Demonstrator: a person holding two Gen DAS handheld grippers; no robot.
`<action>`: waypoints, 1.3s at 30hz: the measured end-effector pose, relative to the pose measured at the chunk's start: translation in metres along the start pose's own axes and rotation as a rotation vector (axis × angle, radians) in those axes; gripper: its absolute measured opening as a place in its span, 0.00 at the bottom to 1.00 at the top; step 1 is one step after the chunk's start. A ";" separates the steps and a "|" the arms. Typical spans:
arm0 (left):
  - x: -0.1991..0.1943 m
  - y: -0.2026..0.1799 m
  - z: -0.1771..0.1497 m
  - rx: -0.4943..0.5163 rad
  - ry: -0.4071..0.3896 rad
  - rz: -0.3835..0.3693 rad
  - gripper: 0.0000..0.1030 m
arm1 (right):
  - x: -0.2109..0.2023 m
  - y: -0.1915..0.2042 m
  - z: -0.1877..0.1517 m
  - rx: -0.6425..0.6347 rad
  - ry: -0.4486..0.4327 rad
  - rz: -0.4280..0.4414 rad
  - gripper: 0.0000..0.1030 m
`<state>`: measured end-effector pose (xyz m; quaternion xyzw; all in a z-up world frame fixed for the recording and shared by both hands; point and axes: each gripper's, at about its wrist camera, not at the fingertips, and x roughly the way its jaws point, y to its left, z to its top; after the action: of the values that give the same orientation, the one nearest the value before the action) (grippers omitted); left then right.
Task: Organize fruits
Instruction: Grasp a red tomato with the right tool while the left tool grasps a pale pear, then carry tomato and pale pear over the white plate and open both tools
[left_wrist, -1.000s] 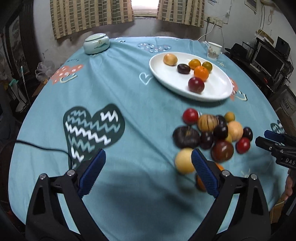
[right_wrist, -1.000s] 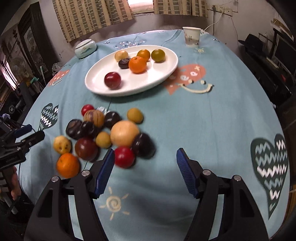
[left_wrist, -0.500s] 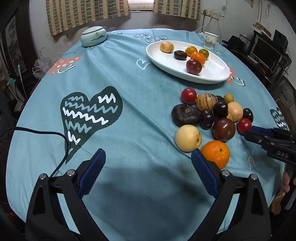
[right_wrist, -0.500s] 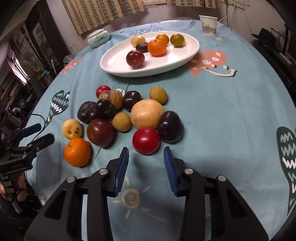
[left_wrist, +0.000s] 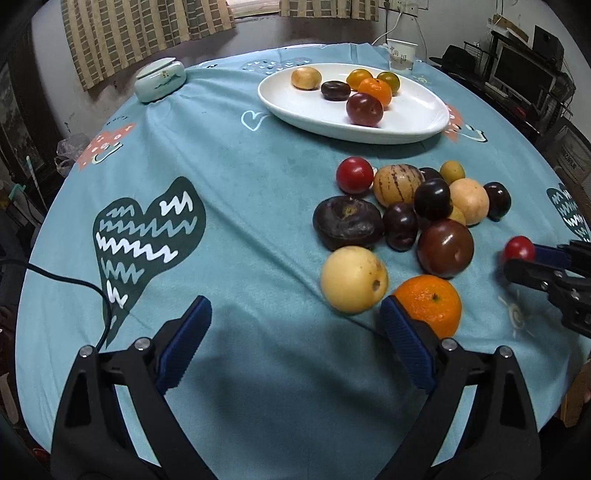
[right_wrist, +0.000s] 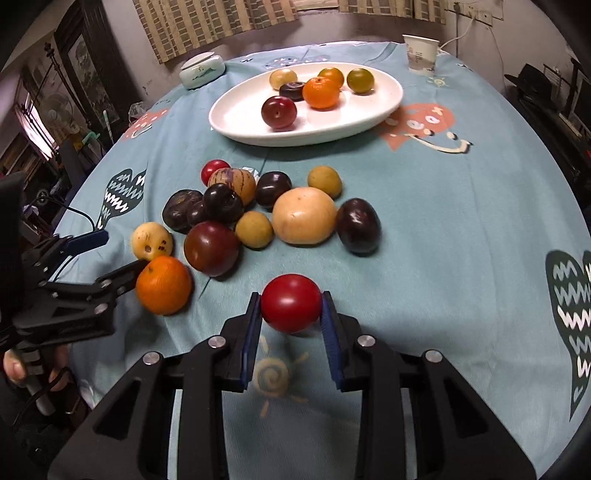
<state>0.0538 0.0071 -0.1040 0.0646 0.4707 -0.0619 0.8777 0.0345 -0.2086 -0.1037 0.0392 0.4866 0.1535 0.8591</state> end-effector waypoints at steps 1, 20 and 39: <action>0.000 0.000 0.002 -0.009 -0.006 -0.007 0.91 | -0.002 -0.001 -0.001 0.005 -0.004 0.002 0.31; 0.009 -0.002 0.009 -0.062 0.003 -0.254 0.39 | -0.015 0.008 -0.003 -0.006 -0.027 0.010 0.31; -0.022 -0.002 0.013 -0.036 -0.052 -0.191 0.37 | -0.032 0.015 0.002 -0.018 -0.086 0.007 0.31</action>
<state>0.0522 0.0036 -0.0781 0.0020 0.4529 -0.1386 0.8807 0.0171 -0.2043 -0.0731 0.0398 0.4478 0.1593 0.8789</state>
